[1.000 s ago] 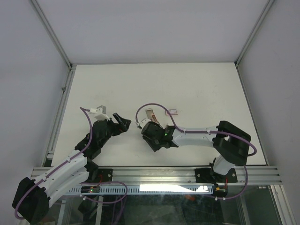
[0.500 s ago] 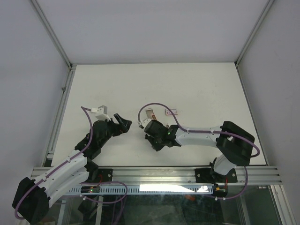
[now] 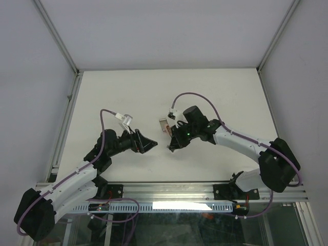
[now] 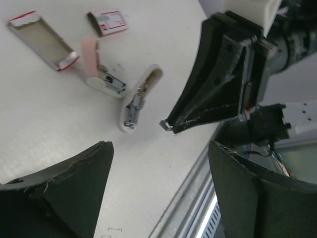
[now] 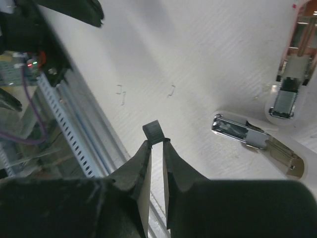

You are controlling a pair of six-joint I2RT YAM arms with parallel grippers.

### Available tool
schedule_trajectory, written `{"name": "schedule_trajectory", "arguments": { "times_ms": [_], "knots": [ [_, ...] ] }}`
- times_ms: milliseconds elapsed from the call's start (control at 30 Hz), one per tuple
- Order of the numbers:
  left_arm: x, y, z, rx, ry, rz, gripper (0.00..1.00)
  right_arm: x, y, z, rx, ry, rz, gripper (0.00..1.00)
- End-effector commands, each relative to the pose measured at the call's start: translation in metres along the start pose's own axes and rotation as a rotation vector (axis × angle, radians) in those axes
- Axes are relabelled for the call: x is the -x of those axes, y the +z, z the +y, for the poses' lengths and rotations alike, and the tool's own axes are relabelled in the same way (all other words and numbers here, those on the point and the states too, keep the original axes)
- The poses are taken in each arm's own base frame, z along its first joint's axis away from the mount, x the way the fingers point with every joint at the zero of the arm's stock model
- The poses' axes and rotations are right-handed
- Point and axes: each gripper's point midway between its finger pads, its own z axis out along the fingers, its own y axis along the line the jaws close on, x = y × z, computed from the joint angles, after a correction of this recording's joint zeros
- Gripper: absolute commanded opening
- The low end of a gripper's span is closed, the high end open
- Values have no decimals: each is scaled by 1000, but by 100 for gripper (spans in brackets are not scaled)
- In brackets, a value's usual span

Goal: Load the staples into the stapler

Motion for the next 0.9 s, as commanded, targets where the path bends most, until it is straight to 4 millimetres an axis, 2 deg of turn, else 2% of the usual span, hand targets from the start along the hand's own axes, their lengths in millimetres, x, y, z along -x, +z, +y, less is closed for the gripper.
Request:
{"name": "schedule_trajectory", "arguments": {
  "times_ms": [0, 167, 300, 567, 867],
  "knots": [
    [3, -7, -62, -324, 57, 41, 80, 18, -34, 49, 342, -64, -40, 14],
    [-8, -7, -83, -411, 60, 111, 77, 23, -53, 72, 503, -69, -42, 14],
    [-16, -7, -97, -461, 66, 163, 70, 23, -60, 83, 571, -69, -27, 14],
    [-14, -1, -103, -456, 1, 186, 54, 22, -61, 87, 610, -66, -6, 14],
    [-17, 2, -107, -459, -69, 213, 41, 22, -60, 86, 608, -65, -4, 14]
  ]
}}
